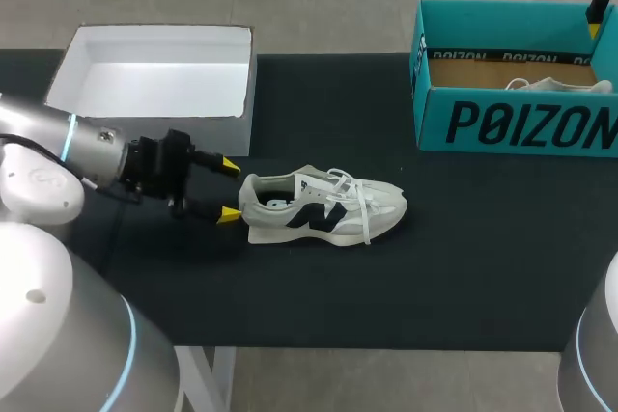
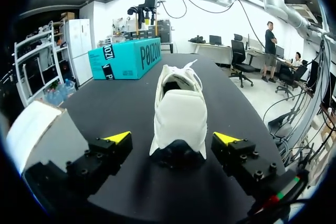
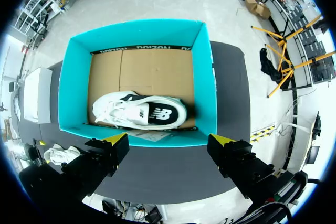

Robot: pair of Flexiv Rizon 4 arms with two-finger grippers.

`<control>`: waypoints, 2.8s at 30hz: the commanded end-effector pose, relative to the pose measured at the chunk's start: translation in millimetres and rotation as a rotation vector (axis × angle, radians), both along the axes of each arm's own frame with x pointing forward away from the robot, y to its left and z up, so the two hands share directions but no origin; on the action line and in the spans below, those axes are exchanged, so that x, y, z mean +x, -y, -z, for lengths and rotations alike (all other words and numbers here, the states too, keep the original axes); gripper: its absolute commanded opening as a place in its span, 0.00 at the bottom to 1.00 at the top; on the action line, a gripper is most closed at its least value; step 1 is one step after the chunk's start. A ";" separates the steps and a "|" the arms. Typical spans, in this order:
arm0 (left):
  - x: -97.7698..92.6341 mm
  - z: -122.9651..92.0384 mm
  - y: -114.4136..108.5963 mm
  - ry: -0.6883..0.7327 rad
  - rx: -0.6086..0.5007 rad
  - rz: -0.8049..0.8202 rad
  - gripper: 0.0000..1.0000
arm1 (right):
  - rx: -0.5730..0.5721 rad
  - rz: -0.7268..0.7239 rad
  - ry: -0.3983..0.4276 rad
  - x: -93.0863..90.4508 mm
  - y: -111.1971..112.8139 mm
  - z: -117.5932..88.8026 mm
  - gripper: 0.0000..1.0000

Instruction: Take the shoe out of the shoebox, open the shoe tongue, remove and reinsert the insole, then place the shoe into the shoebox

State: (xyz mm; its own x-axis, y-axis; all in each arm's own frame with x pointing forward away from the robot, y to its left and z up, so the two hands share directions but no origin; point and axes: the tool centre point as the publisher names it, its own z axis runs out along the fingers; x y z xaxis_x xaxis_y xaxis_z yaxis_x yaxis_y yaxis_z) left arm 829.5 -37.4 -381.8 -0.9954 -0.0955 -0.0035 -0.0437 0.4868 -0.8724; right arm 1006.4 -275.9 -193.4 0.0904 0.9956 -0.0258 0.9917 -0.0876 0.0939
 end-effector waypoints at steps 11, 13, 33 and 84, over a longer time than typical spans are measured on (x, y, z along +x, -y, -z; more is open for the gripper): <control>-10.4 19.5 14.0 -0.001 -0.010 -0.021 1.00 | 0.001 0.000 0.003 -1.2 -0.2 0.2 1.00; -9.9 22.9 16.9 -0.003 -0.009 -0.022 1.00 | 0.001 0.000 0.003 -1.2 -0.2 0.2 1.00; -3.7 43.8 36.8 -0.022 0.000 -0.011 1.00 | 0.001 0.000 0.003 -1.2 -0.2 0.2 1.00; 5.5 43.0 44.6 -0.008 0.011 0.027 0.00 | 0.032 0.012 0.013 -74.9 -160.3 17.0 1.00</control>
